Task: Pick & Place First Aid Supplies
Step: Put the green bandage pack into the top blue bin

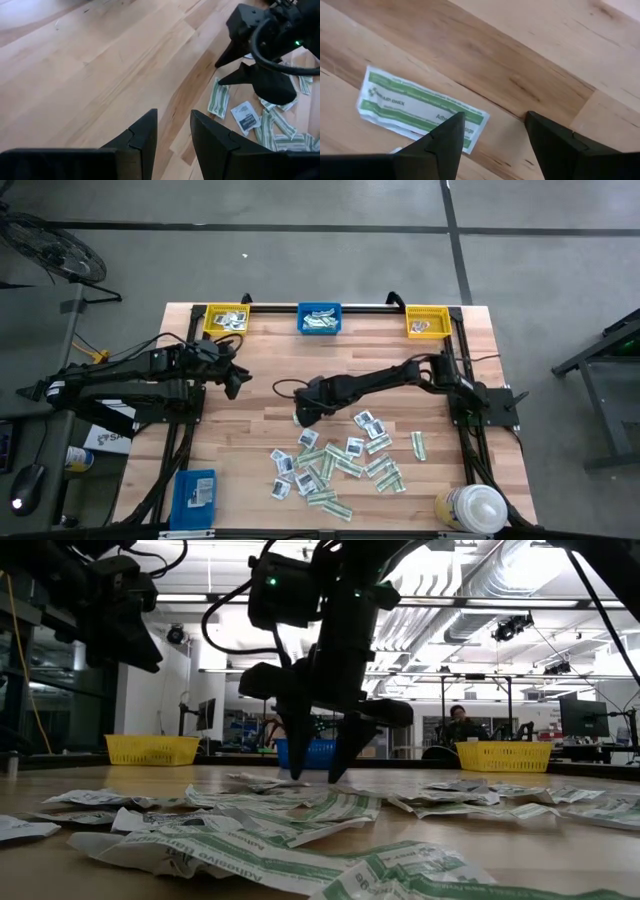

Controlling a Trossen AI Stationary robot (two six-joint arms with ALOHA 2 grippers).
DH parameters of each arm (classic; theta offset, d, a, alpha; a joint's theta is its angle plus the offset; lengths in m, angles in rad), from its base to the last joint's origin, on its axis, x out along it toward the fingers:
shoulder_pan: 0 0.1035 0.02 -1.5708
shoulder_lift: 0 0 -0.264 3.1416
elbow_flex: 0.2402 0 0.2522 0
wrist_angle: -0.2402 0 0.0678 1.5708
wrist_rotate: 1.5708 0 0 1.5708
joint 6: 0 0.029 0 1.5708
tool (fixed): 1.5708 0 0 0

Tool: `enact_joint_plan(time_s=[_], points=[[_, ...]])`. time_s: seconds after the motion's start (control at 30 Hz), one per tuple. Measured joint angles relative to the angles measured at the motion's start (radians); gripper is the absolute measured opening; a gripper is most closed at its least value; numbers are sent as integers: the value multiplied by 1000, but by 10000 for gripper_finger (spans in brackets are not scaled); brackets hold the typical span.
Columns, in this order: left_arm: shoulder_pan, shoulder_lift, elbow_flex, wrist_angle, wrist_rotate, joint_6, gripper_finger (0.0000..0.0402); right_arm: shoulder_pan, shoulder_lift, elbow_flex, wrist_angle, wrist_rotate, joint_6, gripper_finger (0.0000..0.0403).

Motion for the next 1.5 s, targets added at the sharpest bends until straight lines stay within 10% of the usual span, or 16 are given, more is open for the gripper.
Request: enact_joint_plan(time_s=[1.5], points=[[0,0,0,-29,2,-6,117,19,0,5,-149,-71,-124,3]])
